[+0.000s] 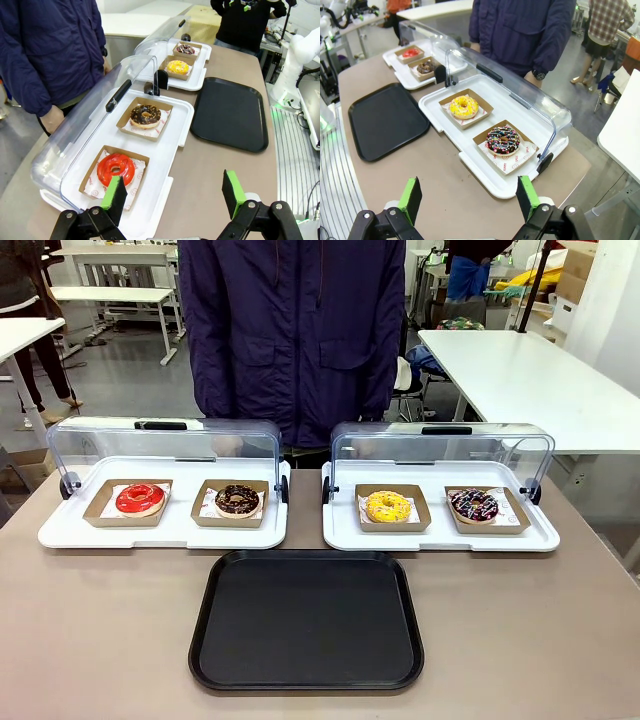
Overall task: Move the third donut from the left to the tray.
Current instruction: Pick up the Paper togo box containing the Donut indicated by the person and place it on the Handle tray.
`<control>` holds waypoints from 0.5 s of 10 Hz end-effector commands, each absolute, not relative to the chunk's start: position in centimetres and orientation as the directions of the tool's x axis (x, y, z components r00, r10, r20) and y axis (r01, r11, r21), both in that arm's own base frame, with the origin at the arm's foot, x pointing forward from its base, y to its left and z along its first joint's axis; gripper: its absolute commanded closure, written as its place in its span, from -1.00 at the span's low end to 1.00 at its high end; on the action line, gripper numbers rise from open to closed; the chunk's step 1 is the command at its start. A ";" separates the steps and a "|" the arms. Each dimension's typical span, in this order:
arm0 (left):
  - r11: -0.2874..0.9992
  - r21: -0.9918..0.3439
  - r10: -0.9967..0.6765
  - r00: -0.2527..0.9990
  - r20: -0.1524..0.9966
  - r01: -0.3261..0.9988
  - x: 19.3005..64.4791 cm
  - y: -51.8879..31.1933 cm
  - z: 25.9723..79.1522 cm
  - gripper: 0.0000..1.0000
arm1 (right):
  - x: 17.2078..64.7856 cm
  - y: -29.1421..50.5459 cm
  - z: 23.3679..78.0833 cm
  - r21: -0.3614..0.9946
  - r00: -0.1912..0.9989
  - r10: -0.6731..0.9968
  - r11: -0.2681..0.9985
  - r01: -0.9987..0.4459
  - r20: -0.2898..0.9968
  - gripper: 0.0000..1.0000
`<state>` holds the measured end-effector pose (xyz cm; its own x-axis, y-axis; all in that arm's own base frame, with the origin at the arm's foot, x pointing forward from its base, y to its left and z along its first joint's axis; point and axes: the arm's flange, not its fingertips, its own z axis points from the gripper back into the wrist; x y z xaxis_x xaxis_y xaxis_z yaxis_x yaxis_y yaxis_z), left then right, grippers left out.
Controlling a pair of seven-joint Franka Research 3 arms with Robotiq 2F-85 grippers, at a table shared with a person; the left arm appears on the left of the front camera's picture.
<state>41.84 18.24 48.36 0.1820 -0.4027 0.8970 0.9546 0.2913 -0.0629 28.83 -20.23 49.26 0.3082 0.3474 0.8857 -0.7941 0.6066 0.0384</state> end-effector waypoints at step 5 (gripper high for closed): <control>0.287 -0.068 -0.413 0.188 0.891 0.956 41.6 18.2 48.5 -1.00 | 29.1 -20.2 49.3 0.017 0.275 0.341 0.601 -0.799 0.899 -1.00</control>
<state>41.84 18.24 48.36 0.1820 -0.4027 0.8970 0.9546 0.2913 -0.0629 28.83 -20.23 49.25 0.3082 0.3475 0.8856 -0.7943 0.6063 0.0385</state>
